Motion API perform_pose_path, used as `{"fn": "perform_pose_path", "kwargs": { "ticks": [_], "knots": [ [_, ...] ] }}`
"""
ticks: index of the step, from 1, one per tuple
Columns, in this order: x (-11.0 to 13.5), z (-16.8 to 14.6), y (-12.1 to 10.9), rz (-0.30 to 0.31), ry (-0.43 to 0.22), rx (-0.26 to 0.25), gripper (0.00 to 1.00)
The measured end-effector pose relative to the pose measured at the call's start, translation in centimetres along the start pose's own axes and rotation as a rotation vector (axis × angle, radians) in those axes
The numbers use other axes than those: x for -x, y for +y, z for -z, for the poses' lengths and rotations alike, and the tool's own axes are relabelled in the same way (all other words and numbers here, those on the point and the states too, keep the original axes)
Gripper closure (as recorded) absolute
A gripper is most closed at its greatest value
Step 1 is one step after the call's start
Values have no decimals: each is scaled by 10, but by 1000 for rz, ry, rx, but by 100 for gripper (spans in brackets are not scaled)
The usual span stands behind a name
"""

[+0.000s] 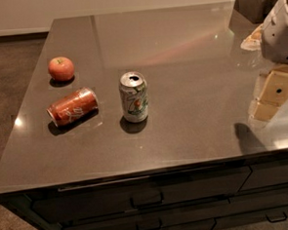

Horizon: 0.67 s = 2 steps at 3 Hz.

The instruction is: Pick 7up can

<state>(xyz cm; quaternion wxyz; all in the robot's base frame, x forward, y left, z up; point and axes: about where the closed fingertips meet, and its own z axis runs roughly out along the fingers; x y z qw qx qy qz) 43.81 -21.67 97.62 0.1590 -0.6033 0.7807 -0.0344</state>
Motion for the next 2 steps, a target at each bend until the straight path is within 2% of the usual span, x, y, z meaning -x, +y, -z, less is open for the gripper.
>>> {"fn": "perform_pose_path", "kwargs": {
  "ticks": [1, 2],
  "knots": [
    [0, 0, 0, 0, 0, 0, 0],
    [18, 1, -7, -14, -33, 26, 0]
  ]
}}
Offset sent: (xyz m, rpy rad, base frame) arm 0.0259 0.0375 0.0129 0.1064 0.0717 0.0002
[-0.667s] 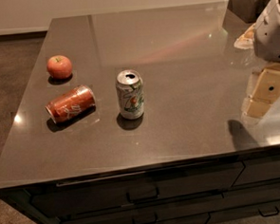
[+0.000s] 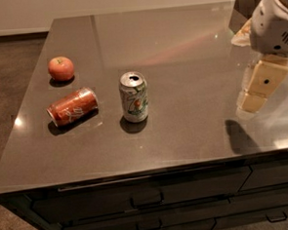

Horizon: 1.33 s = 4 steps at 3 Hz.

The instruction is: Pick 7up can

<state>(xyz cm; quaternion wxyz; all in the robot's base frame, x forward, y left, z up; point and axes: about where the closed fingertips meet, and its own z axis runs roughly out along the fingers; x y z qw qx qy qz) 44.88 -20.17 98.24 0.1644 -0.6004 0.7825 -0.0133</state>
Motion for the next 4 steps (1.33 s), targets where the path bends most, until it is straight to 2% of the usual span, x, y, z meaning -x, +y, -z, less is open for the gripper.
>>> {"fn": "perform_pose_path", "kwargs": {
  "ticks": [2, 3, 4],
  "knots": [
    [85, -25, -30, 8, -198, 98, 0],
    [118, -48, -36, 17, -274, 134, 0],
    [138, -74, -37, 14, -318, 155, 0]
  ]
}}
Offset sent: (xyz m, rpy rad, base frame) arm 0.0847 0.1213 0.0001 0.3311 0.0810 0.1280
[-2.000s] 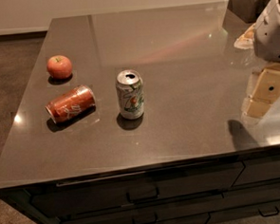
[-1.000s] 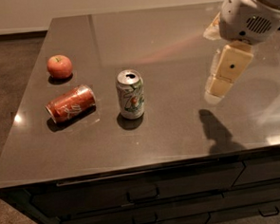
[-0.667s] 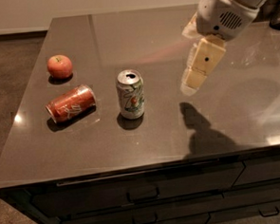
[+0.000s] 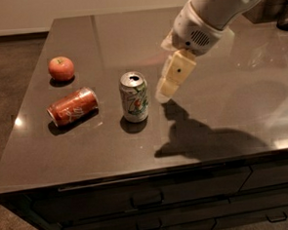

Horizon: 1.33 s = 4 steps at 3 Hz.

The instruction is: Pick 7up can

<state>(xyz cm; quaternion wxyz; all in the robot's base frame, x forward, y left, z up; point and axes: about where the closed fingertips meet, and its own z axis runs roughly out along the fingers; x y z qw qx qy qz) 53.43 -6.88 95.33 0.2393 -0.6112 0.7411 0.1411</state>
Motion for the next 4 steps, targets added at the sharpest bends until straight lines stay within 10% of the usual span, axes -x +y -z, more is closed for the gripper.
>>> {"fn": "perform_pose_path", "kwargs": {
  "ticks": [4],
  "knots": [
    [45, -67, 15, 74, -71, 103, 0]
  ]
}}
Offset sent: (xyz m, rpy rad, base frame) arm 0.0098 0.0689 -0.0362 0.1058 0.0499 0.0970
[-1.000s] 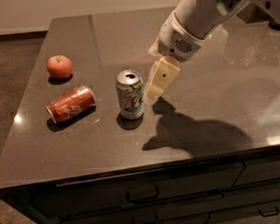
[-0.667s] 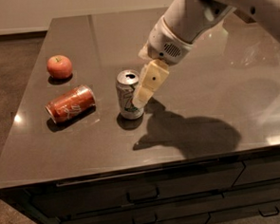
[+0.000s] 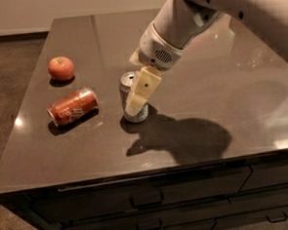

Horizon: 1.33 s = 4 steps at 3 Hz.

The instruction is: Pick 7up can

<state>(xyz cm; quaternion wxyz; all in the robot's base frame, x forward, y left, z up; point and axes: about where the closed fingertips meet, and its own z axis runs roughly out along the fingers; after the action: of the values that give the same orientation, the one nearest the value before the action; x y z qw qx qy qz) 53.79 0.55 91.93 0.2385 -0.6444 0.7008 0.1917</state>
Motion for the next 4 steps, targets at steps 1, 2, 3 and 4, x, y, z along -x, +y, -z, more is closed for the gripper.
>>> {"fn": "perform_pose_path", "kwargs": {
  "ticks": [1, 2, 3, 4],
  "knots": [
    [-1, -7, 2, 0, 23, 6, 17],
    [-2, -3, 2, 2, 40, -10, 40],
    [1, 8, -2, 2, 42, -25, 62],
    [21, 36, -12, 9, 41, -55, 87]
  ]
}}
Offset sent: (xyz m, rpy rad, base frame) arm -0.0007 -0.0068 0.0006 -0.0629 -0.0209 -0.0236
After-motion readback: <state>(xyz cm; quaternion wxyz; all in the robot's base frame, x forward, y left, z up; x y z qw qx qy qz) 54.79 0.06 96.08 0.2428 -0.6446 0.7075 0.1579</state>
